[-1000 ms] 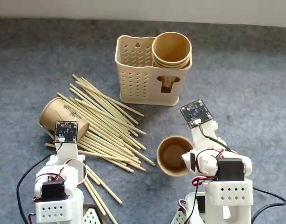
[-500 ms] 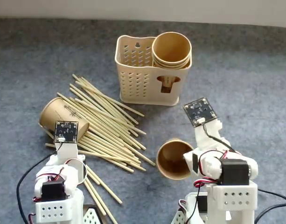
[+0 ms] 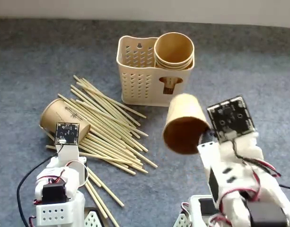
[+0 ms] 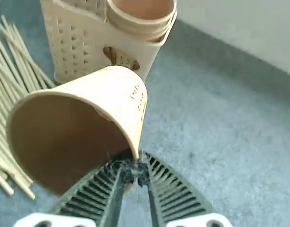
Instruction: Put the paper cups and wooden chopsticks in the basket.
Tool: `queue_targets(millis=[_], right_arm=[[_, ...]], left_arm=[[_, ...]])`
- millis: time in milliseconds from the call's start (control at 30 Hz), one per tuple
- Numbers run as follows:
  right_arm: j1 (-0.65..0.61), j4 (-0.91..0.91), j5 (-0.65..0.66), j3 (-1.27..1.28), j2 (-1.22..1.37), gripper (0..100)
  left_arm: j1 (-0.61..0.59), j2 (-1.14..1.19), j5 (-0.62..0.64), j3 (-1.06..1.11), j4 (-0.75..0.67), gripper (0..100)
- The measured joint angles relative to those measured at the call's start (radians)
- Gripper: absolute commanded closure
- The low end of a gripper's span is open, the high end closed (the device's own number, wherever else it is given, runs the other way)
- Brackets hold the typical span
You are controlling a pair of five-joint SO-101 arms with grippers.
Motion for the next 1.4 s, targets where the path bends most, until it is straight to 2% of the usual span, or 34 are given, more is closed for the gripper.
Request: queue_targets(millis=[200, 333, 533, 867, 1100, 1300, 1400], right_arm=[[0.0, -0.101, -0.061, -0.238, 0.169, 99.3], [-0.044, -0.152, -0.101, -0.379, 0.319, 99.3], [-0.058, -0.233, -0.146, -0.508, 0.534, 99.3], [-0.069, -0.245, -0.149, -0.52, 0.801, 99.3], [-0.069, -0.245, -0.149, -0.52, 0.841, 98.3], [-0.069, -0.307, -0.149, -0.52, 0.841, 86.6], [-0.071, -0.348, -0.149, -0.52, 0.841, 83.9]], left_arm=[[0.0, 0.0, 0.0, 0.0, 0.0, 99], [0.0, 0.0, 0.0, 0.0, 0.0, 99], [0.0, 0.0, 0.0, 0.0, 0.0, 99], [0.0, 0.0, 0.0, 0.0, 0.0, 99], [0.0, 0.0, 0.0, 0.0, 0.0, 99], [0.0, 0.0, 0.0, 0.0, 0.0, 99], [0.0, 0.0, 0.0, 0.0, 0.0, 99]])
